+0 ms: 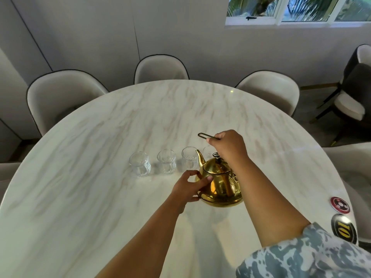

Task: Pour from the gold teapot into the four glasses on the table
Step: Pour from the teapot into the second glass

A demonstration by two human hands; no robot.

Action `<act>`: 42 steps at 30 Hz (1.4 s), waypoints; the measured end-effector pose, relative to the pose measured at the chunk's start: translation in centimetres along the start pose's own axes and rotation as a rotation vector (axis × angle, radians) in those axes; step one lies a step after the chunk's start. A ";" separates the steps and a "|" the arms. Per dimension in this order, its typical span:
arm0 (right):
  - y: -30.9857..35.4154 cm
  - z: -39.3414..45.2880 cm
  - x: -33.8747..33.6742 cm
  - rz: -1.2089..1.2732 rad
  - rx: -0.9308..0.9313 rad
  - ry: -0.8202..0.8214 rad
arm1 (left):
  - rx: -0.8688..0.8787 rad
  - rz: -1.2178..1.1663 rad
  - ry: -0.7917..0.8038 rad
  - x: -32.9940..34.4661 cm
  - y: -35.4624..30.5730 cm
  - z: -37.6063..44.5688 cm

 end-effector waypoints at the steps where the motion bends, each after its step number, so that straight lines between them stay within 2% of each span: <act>1: 0.4 0.3 0.3 -0.022 0.002 0.012 | -0.001 -0.004 0.000 -0.2 -0.1 -0.1; 11: 2.9 2.6 1.8 -0.222 0.066 0.089 | -0.011 -0.014 0.029 -0.3 -0.5 -0.5; 16: 3.0 2.7 1.8 -0.216 0.066 0.090 | -0.004 0.010 -0.007 0.0 -0.4 -0.6; 24: 2.9 2.6 1.7 -0.214 0.047 0.097 | 0.139 0.003 -0.032 0.4 -1.3 -0.9; 42: 3.1 2.7 1.3 -0.215 0.075 0.104 | 0.141 -0.034 -0.001 0.6 -2.2 -1.5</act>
Point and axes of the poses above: each hand's wrist, its own z-axis towards the middle knuckle, its own x-axis out of the palm, y = z × x, the point moved 7 cm from there along z, towards the middle knuckle, and after that the axes turned 3 degrees about y, right-handed, at the moved point
